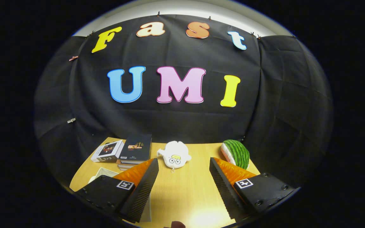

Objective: Open the storage box then place both shoes into the box .Put the left shoe in first, then the right shoe, with the right side of both shoes facing outward in a uniform manner.

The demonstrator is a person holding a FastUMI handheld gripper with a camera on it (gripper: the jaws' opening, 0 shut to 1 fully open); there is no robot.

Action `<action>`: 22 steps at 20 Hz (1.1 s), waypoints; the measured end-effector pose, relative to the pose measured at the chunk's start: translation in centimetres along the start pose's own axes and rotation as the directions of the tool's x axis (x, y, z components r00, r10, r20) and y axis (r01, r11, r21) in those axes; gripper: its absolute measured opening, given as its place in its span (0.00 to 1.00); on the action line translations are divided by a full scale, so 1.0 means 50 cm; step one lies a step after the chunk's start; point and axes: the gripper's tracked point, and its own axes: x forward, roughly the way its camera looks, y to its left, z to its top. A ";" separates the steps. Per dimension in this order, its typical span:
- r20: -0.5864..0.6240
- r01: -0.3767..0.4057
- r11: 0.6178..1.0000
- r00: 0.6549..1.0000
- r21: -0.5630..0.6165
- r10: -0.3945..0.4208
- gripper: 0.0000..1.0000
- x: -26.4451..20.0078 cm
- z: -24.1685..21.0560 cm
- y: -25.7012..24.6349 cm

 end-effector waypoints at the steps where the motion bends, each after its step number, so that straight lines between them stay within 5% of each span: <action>1: 0.026 -0.001 1.000 1.000 -0.003 0.001 0.99 -0.003 0.014 -0.011; 22: 0.237 -0.112 0.993 0.966 0.035 0.100 0.98 -0.056 0.071 -0.149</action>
